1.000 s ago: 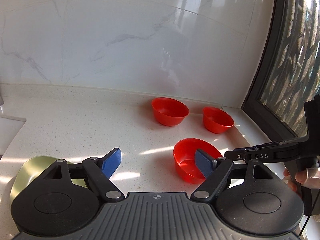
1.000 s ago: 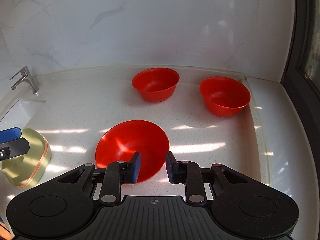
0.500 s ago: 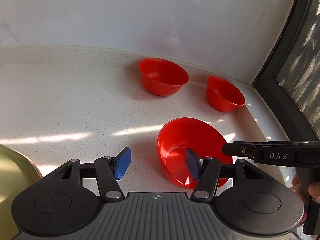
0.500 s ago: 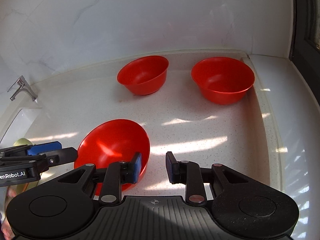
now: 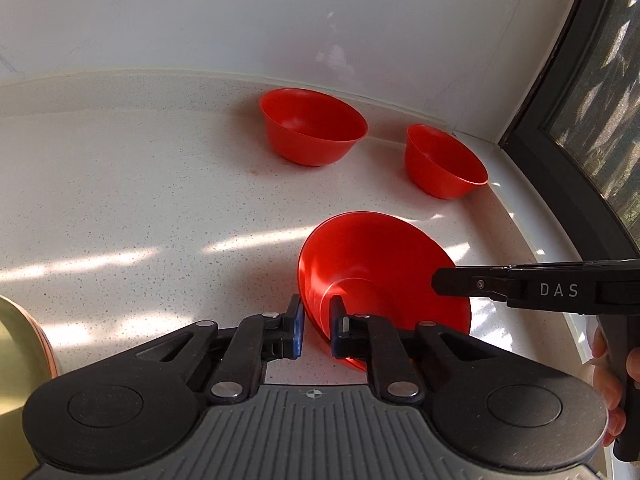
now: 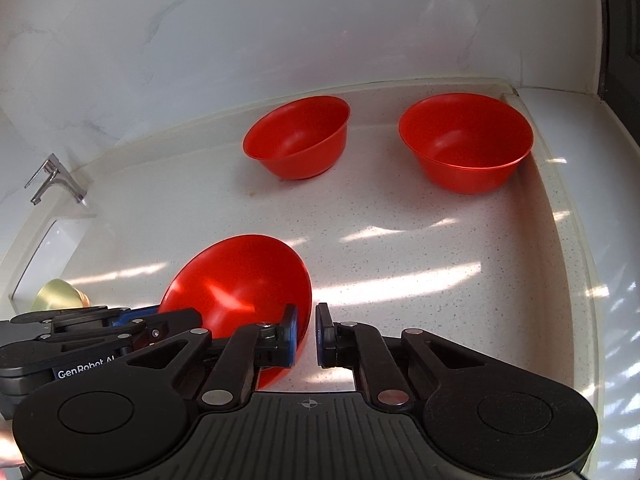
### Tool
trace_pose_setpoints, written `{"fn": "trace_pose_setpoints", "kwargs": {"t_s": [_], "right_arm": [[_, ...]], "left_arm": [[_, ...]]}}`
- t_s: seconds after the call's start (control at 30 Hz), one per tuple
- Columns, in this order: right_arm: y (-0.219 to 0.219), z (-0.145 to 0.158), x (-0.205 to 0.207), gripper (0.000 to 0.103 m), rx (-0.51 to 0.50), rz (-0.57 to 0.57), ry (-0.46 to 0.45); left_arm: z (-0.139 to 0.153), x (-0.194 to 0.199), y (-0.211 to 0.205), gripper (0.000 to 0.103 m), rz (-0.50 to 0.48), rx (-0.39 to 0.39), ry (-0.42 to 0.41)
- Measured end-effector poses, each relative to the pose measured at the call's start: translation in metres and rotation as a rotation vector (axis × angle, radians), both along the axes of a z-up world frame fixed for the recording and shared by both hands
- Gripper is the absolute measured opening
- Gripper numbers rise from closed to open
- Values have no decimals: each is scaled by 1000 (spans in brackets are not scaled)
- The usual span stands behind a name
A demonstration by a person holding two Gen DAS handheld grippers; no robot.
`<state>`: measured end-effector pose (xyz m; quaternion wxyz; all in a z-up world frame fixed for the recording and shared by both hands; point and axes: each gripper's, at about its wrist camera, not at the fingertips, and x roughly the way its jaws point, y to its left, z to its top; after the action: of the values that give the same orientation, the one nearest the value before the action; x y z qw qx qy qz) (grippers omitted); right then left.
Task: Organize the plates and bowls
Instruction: 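Close the left tool on the red bowl rim, then carry the red bowl with the left tool toward the plates and open it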
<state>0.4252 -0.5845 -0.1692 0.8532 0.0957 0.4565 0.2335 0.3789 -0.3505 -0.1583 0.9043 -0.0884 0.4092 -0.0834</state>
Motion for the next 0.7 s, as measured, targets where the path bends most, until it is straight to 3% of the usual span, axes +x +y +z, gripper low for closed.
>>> {"fn": "trace_pose_setpoints", "kwargs": {"t_s": [0.43,0.7], "right_arm": [[29,21,-49,6,25,145,-7],[44,23,-75,7,4,195,-4]], "left_arm": [[11,-84,31,17,-13,-5,-3],[2,-114,42,17,-6,-45,14]]}}
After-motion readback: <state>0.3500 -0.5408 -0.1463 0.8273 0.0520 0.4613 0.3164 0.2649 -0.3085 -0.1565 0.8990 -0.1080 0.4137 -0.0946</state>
